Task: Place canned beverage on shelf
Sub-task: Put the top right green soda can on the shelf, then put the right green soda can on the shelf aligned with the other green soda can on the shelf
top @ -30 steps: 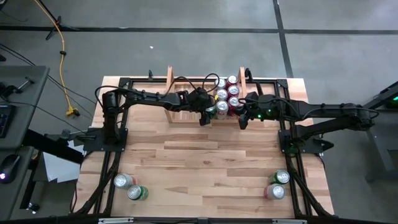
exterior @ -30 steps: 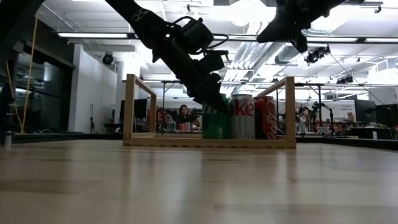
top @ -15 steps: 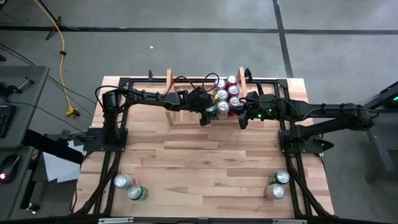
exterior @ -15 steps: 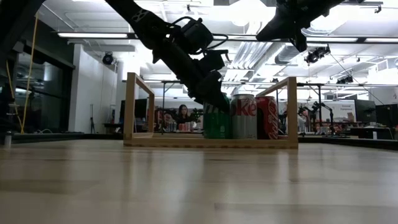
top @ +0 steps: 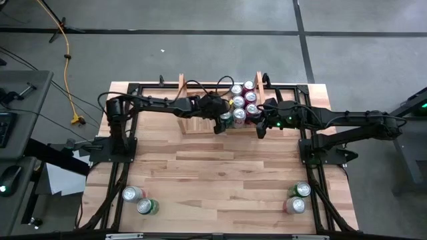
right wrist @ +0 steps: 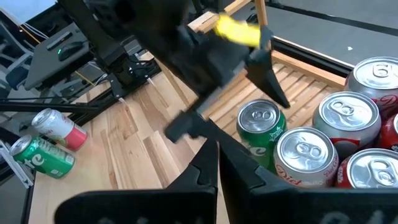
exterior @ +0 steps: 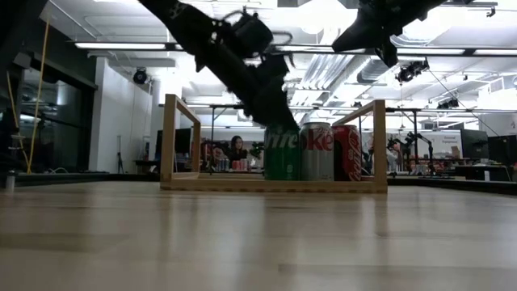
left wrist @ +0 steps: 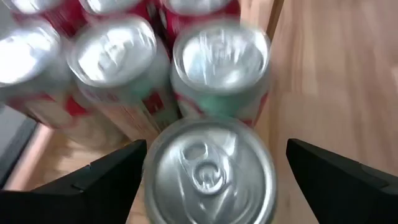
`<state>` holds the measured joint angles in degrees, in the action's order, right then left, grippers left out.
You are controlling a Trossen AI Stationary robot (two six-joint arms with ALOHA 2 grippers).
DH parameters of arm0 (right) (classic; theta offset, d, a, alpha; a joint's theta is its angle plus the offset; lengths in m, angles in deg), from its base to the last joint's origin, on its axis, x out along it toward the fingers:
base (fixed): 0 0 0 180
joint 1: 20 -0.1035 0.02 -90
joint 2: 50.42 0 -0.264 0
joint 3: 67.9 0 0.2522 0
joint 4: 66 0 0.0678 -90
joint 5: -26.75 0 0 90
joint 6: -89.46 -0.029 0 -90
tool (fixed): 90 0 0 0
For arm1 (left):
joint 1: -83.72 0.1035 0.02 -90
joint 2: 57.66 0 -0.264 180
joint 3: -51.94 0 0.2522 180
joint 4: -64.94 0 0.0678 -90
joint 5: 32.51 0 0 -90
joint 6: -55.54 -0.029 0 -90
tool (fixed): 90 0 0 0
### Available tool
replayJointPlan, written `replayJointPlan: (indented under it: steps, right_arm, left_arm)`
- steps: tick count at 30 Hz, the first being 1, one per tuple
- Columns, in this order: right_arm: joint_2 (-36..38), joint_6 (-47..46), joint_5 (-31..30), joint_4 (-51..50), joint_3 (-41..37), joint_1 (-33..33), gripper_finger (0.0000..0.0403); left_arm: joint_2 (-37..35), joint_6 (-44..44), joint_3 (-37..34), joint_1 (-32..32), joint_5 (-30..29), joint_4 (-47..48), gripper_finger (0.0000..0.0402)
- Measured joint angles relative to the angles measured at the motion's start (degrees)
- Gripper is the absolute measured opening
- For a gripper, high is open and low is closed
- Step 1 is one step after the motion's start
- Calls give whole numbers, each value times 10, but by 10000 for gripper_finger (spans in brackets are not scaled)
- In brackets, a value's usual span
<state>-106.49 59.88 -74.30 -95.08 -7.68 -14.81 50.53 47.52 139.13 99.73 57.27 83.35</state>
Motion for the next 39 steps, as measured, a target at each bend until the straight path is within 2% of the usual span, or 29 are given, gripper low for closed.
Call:
replayJointPlan:
  steps: [5, 11, 18, 23, 28, 34, 39]
  right_arm:
    - [0, 0, 0, 2, 0, 0, 0]
    - [0, 16, -1, 22, 0, 0, 0]
    - [0, 86, -2, 143, 0, 0, 0]
    - [0, 140, -3, 245, 0, 0, 0]
    - [0, 183, -3, 274, 0, 0, 0]
    - [0, 185, -3, 269, 0, 0, 0]
    - [0, 184, -2, 267, 0, 0, 0]
  left_arm:
    - [-57, -6, 0, 1, 0, 31, 378]
    - [-176, 11, 0, 1, 0, 83, 378]
    - [-337, 153, 0, -5, 0, 93, 378]
    - [-430, 152, 0, -17, 25, 93, 378]
    - [-485, 169, -6, -36, 26, 121, 378]
    - [-543, 207, -120, -68, -27, 48, 357]
    - [-580, 251, -247, -80, -48, -103, 288]
